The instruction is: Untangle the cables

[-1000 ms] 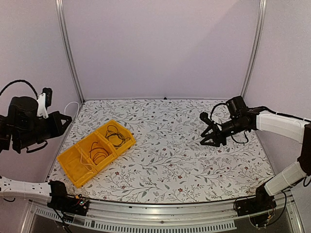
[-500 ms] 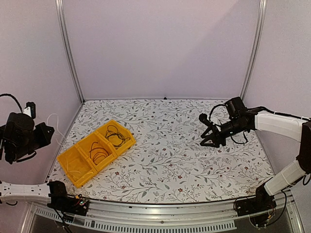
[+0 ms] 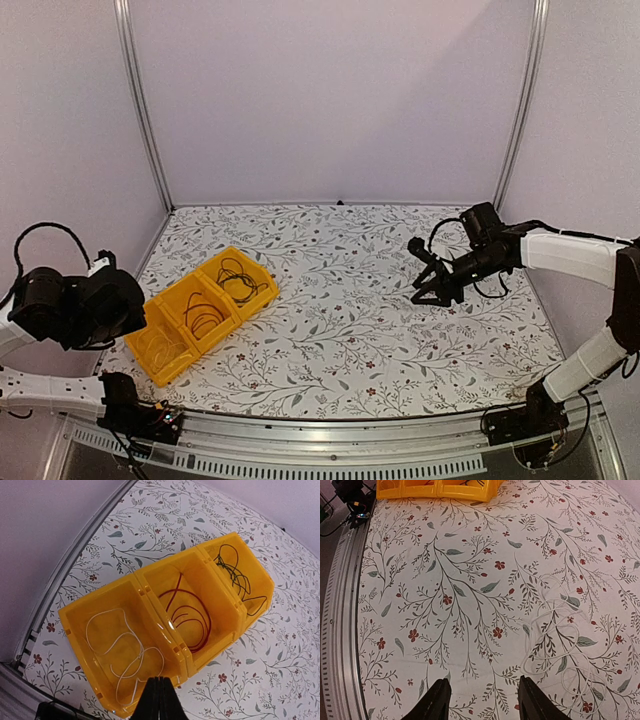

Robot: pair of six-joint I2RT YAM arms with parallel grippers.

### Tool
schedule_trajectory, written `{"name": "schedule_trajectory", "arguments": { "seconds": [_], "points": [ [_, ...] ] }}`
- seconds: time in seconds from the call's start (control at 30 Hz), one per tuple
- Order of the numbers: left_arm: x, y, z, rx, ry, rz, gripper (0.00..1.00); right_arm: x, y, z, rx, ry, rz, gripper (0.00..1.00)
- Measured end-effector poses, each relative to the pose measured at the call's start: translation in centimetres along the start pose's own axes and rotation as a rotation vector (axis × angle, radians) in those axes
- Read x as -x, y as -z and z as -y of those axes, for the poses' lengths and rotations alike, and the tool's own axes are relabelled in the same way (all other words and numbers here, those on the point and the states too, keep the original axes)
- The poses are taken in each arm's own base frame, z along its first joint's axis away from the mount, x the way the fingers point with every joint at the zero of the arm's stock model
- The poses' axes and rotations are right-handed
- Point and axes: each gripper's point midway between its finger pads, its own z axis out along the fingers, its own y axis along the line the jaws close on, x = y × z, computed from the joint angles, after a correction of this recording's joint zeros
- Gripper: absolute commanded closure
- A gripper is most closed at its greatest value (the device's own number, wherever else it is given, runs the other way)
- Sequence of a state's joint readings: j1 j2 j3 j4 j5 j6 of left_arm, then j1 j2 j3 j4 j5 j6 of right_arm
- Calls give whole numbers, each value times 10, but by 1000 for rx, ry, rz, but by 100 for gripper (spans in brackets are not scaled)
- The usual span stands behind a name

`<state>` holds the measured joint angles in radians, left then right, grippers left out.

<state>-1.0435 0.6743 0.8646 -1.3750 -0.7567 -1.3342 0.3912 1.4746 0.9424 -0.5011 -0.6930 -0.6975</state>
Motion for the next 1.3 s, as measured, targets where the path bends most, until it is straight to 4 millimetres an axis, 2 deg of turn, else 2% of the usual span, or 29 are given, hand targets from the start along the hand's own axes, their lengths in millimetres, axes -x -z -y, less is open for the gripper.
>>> {"name": "schedule_trajectory", "arguments": {
  "seconds": [0.17, 0.33, 0.43, 0.6, 0.7, 0.77, 0.83, 1.0, 1.07, 1.2, 1.3],
  "points": [
    [-7, -2, -1, 1, 44, -30, 100, -3, -3, -2, 20, -12, -6, 49],
    [-7, -5, 10, -11, -24, -31, 80, -6, -5, -4, 36, -22, -12, 49],
    [2, -5, 34, -63, -120, -3, 68, -6, -5, -5, 40, -22, -10, 49],
    [25, -6, 98, -153, -342, 95, 43, -5, -5, -3, 33, -35, -10, 49],
    [37, -12, 142, -208, -473, 169, 37, -4, -3, 3, 3, -59, -16, 49],
    [42, -23, 168, -257, -528, 184, 37, 2, 2, 13, -39, -76, -13, 49],
    [49, -39, 185, -304, -537, 173, 37, 13, 13, 33, -111, -96, 1, 49],
    [83, -87, 223, -434, -466, 139, 37, 36, 44, 80, -300, -119, 22, 49],
    [85, -99, 242, -502, -455, 137, 37, 38, 47, 94, -346, -123, 7, 48],
    [68, -112, 271, -648, -459, 101, 38, 23, 33, 116, -369, -164, -72, 47],
    [53, -121, 274, -724, -436, 27, 38, -3, 14, 123, -347, -212, -155, 47]
  ]
}}
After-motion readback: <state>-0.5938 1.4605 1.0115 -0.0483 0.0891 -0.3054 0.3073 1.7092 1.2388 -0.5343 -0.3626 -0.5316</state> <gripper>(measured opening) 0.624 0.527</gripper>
